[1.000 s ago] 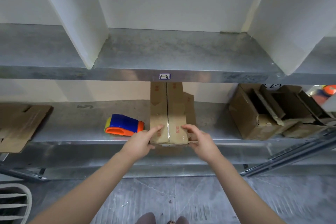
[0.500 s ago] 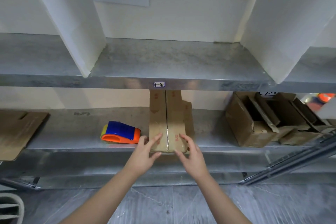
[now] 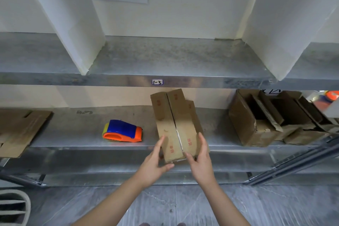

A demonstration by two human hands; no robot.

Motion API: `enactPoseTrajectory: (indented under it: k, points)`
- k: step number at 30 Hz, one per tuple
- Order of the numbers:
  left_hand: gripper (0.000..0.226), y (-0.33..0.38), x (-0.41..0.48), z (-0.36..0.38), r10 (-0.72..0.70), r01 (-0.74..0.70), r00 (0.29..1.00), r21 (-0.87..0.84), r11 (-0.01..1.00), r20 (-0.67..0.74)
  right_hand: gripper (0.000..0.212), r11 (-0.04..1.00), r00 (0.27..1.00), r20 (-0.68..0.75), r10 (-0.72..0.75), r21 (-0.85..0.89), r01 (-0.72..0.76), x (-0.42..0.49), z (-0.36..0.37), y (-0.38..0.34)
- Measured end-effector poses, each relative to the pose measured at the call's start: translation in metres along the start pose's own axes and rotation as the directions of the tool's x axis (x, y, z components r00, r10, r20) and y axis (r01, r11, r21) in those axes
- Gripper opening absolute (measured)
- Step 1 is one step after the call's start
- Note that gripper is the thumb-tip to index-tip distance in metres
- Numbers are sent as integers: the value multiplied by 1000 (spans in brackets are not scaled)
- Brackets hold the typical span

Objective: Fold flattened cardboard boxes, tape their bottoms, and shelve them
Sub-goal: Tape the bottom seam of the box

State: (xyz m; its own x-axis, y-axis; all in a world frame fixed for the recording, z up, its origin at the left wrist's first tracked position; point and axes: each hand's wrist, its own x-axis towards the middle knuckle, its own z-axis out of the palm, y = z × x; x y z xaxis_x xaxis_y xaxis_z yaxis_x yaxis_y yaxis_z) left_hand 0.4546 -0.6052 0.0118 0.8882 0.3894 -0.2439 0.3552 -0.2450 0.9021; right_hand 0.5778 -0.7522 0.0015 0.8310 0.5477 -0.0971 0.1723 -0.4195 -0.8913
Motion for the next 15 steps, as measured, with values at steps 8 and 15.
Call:
enactPoseTrajectory:
  k: [8,15]
  points:
    - [86,32,58,-68,124,-53,976,355,933,-180,74,986,985,-59,162,55,-159,8,-39,7]
    - [99,44,112,-107,37,-17,999,421,907,-40,64,957,949,-178,262,177,-230,-7,-26,10]
